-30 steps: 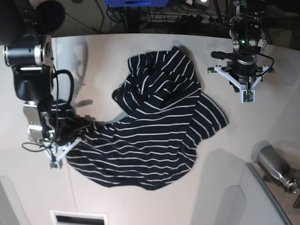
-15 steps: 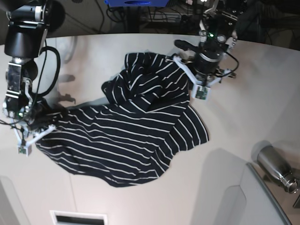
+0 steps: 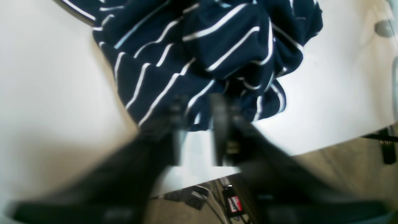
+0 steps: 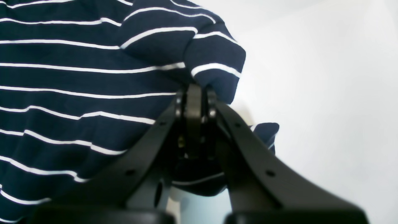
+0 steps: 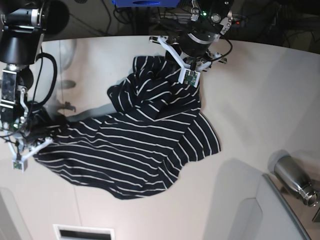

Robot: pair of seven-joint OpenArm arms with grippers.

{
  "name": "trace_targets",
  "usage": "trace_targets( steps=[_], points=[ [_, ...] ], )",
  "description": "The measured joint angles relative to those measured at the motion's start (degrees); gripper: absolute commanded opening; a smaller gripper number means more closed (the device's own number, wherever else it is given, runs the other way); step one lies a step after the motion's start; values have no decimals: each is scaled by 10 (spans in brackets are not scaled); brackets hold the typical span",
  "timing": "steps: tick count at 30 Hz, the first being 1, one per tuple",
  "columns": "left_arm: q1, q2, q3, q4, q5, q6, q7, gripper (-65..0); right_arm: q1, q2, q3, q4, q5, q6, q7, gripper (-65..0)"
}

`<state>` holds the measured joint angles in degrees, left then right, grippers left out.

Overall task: Layout the t-shirt on the table in an organized manner, then fold the t-shirt properly
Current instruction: 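Stretch the shirt between both grippers, pulling the left gripper away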

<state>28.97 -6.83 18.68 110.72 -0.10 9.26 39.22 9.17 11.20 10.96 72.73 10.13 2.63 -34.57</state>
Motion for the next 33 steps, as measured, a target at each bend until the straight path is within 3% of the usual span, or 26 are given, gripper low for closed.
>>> trace_targets(
  steps=[2, 4, 13, 16, 18, 19, 23, 33],
  points=[
    [5, -7, 0, 0, 1, 8, 0, -191, 0, 3, 0, 0, 0, 3, 0, -642],
    [6, -11, 0, 0, -3, 6, 1, -123, 0, 6, 0, 0, 0, 2, 0, -642],
    [-1, -10, -1, -26, -1, 6, -2, -118, 0, 7, 0, 0, 0, 2, 0, -642],
    [-20, -9, -1, -81, 0, 6, -6, -125, 0, 7, 0, 0, 0, 2, 0, -642],
    [-30, -9, -1, -110, -3, 4, 2, -197, 0, 7, 0, 0, 0, 2, 0, -642],
    [-30, -10, -2, -110, -1, 5, 2, -268, 0, 7, 0, 0, 0, 2, 0, -642],
    [-31, -8, -2, -92, 0, 4, 0, -650, 0, 7, 0, 0, 0, 2, 0, -642],
    [-66, -13, -95, -98, 1, 8, 2, -650, -5, 6, 0, 0, 0, 3, 0, -642]
  ],
)
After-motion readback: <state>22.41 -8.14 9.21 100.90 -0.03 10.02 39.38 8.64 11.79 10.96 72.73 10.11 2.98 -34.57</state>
